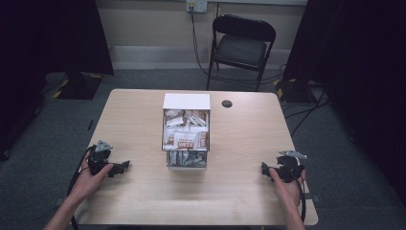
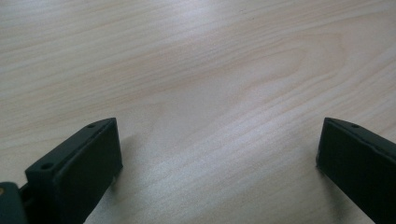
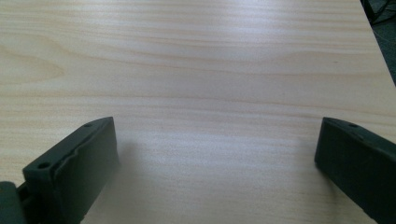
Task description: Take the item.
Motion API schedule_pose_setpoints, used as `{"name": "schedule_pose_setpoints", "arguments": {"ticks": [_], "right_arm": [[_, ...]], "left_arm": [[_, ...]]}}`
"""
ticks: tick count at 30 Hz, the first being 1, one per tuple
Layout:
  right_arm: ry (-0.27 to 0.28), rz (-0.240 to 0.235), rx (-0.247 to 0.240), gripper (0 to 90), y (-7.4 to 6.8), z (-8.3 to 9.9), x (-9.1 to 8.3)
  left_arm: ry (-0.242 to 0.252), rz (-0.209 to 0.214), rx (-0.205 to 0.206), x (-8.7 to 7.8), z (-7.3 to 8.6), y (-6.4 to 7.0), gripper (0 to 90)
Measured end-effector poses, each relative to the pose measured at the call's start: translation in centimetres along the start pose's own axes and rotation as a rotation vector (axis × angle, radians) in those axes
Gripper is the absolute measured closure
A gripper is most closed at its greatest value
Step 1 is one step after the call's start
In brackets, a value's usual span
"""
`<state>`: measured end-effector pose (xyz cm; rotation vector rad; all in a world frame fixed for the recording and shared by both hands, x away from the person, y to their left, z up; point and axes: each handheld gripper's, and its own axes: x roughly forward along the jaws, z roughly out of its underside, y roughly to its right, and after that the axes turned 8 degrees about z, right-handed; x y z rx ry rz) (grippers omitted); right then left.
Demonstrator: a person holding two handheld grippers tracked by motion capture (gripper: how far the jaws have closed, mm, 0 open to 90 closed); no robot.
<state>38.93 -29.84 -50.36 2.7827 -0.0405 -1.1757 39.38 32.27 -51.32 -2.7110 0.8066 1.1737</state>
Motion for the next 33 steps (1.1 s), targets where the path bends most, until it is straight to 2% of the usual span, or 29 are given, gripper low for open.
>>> {"name": "schedule_pose_setpoints", "arguments": {"ticks": [14,16,19,20,21,22,26,30,31,33], "right_arm": [[-0.003,0.013,0.017,0.0,-0.1,0.1,-0.1],[0.0,0.008,0.016,3.4,-0.1,0.0,-0.2],[0.019,0.006,0.015,18.8,-0.3,-0.1,-0.6],[0.019,0.006,0.015,18.8,-0.3,-0.1,-0.6],[0.017,0.001,0.007,13.3,-0.4,-0.1,-0.7],[0.018,0.001,0.008,16.2,-0.4,-0.1,-0.8],[0.042,-0.003,0.012,14.5,-0.5,-0.2,-1.1],[0.054,-0.026,0.019,15.0,-0.6,-0.3,-1.4],[0.063,-0.052,0.013,15.8,-0.7,-0.5,-1.6],[0.077,-0.069,0.004,15.8,-0.9,-0.7,-1.8]], "left_arm": [[0.0,0.0,0.001,0.0,0.0,0.0,0.0],[0.0,0.0,0.001,0.0,0.0,0.0,0.0],[0.0,0.0,0.001,0.0,0.0,0.0,0.0],[0.0,0.0,0.001,0.0,0.0,0.0,0.0],[0.0,0.001,0.0,0.0,0.0,0.0,0.0],[0.0,0.0,0.001,0.0,0.0,0.0,0.0],[0.0,0.0,0.001,0.0,0.0,0.0,0.0],[0.0,0.0,0.001,0.0,0.0,0.0,0.0],[0.0,0.0,0.001,0.0,0.0,0.0,0.0],[0.0,0.0,0.001,0.0,0.0,0.0,0.0]]}}
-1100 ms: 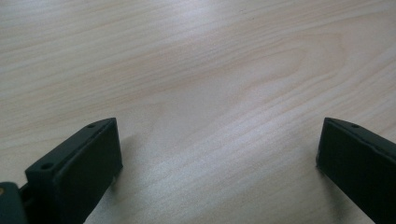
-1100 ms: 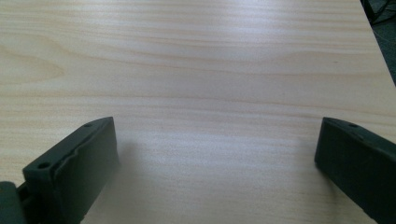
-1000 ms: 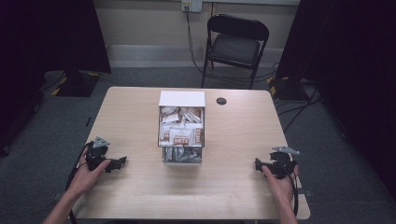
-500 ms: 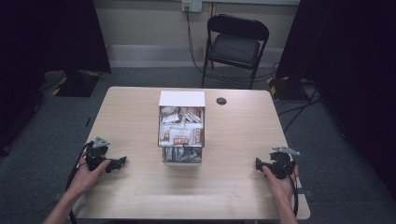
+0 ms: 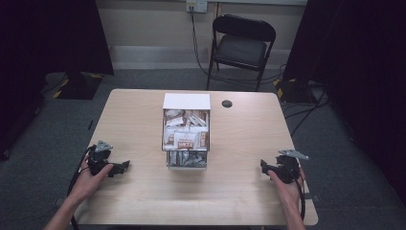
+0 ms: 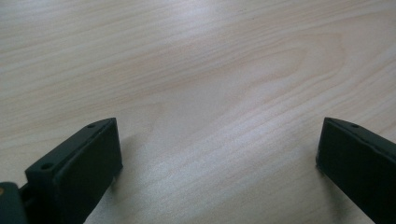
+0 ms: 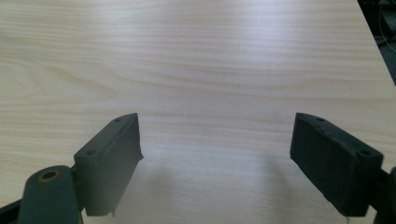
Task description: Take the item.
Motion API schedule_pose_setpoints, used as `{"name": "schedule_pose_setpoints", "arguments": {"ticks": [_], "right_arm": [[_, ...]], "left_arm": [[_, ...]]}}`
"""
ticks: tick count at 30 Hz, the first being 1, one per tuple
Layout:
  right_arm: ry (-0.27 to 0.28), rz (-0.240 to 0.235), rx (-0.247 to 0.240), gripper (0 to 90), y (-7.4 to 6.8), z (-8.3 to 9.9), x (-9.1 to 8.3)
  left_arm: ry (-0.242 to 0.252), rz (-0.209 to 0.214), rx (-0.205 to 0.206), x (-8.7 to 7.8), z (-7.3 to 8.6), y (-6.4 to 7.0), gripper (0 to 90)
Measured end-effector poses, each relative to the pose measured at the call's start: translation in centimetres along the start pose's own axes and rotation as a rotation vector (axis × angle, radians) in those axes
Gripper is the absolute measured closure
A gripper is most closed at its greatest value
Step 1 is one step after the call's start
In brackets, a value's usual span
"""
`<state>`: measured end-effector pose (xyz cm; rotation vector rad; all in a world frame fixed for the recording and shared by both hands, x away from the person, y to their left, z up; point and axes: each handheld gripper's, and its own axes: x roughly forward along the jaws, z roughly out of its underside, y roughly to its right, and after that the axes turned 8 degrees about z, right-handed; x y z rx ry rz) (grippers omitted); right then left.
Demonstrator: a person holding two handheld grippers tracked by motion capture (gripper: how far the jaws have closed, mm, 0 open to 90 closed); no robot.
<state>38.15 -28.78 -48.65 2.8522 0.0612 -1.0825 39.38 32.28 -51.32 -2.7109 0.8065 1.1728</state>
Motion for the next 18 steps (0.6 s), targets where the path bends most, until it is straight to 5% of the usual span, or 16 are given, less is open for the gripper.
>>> {"name": "schedule_pose_setpoints", "arguments": {"ticks": [13,18], "right_arm": [[0.081,-0.047,-0.039,22.3,-0.9,-1.4,-1.4],[0.129,-0.109,-0.024,27.0,-1.6,-2.7,-2.8]], "left_arm": [[0.0,0.001,-0.001,0.0,0.0,0.0,0.0],[0.0,0.0,0.0,0.0,0.0,0.0,0.0]]}}
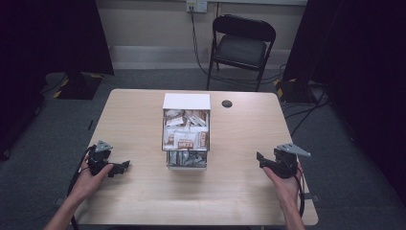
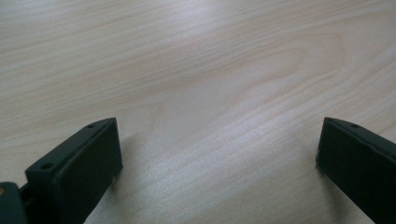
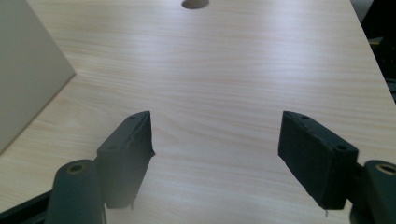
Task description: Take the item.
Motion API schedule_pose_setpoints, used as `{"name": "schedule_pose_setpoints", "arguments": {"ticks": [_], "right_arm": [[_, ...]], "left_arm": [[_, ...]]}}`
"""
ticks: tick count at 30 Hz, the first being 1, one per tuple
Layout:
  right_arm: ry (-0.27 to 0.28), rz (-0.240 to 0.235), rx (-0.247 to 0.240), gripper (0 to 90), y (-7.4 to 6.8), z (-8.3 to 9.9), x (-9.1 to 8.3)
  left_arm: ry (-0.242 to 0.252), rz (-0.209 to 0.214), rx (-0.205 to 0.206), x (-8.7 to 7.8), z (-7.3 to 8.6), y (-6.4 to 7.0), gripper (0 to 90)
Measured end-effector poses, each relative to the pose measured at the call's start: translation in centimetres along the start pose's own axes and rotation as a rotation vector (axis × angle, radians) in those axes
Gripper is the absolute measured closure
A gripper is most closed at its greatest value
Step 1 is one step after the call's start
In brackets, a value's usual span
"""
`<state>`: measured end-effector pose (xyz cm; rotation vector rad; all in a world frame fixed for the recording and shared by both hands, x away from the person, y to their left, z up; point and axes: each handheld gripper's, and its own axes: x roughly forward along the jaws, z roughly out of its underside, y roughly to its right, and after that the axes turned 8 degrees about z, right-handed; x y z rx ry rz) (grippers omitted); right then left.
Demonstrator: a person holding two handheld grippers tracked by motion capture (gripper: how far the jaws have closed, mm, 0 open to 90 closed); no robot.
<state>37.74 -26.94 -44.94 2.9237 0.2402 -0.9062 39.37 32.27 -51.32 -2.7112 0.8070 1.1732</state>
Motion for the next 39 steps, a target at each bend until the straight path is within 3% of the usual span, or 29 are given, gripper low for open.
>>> {"name": "schedule_pose_setpoints", "arguments": {"ticks": [8,13,16,27,39], "right_arm": [[0.026,-0.101,0.035,34.3,-0.6,-1.9,-1.2],[0.039,-0.146,0.027,37.8,-1.1,-2.6,-1.9],[0.045,-0.207,0.044,40.3,-1.2,-3.1,-2.6],[0.124,-0.288,0.001,48.6,-2.6,-5.5,-5.3],[0.149,-0.36,-0.032,51.5,-3.9,-7.5,-7.2]], "left_arm": [[0.0,0.0,0.0,0.0,0.0,0.0,0.0],[0.0,0.0,0.0,0.0,0.0,0.0,0.0],[0.0,0.0,0.0,0.0,0.0,0.0,0.0],[0.0,-0.001,0.001,0.0,0.0,0.0,0.0],[0.0,-0.001,0.001,0.0,0.0,0.0,0.0]]}}
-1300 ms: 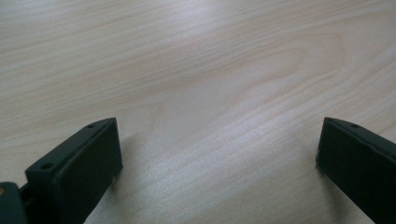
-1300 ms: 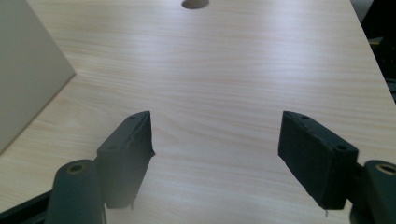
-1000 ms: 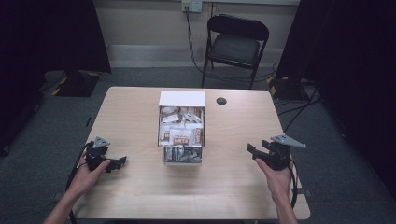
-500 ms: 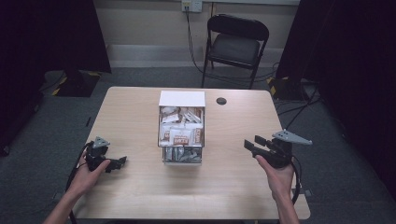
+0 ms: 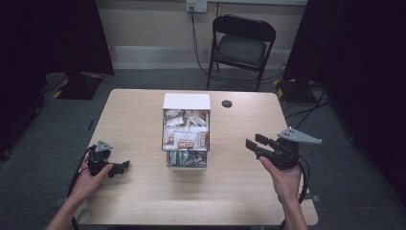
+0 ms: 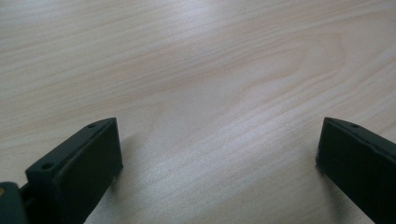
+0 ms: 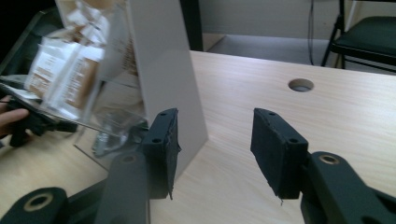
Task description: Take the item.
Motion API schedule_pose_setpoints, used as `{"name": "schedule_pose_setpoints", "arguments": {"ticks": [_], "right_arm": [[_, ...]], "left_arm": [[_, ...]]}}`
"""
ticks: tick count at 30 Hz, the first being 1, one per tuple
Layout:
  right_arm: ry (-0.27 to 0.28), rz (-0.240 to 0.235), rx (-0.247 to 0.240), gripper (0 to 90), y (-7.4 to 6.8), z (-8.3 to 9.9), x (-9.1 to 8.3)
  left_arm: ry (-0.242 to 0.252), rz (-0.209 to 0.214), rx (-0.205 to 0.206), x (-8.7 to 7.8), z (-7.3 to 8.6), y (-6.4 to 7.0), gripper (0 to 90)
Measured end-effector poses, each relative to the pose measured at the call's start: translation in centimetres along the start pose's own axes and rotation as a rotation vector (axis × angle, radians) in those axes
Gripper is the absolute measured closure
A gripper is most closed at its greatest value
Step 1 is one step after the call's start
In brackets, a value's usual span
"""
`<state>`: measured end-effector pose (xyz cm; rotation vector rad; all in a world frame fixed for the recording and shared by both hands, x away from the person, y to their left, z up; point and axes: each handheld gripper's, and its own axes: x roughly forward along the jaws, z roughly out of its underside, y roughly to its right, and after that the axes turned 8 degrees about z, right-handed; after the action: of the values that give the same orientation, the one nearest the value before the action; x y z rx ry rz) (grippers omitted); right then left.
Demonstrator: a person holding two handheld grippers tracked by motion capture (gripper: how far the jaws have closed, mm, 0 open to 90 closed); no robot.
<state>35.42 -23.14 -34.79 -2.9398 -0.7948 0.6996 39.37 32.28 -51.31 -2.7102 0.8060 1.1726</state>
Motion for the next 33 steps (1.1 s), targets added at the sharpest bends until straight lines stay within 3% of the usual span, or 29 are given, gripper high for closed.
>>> {"name": "schedule_pose_setpoints", "arguments": {"ticks": [6,11,24,33], "right_arm": [[0.032,-0.054,-0.036,54.0,-1.7,-1.7,-0.6],[0.039,-0.13,-0.064,56.9,-3.4,-3.1,0.3],[0.048,-0.219,-0.111,58.5,-6.3,-5.1,2.5],[0.025,-0.29,-0.147,62.5,-8.3,-6.0,4.9]], "left_arm": [[0.0,0.0,0.0,0.0,0.0,0.0,0.0],[0.0,0.0,0.0,0.0,0.0,0.0,0.0],[0.0,0.0,0.0,0.0,0.0,0.0,0.0],[0.0,0.0,0.0,0.0,0.0,0.0,0.0]]}}
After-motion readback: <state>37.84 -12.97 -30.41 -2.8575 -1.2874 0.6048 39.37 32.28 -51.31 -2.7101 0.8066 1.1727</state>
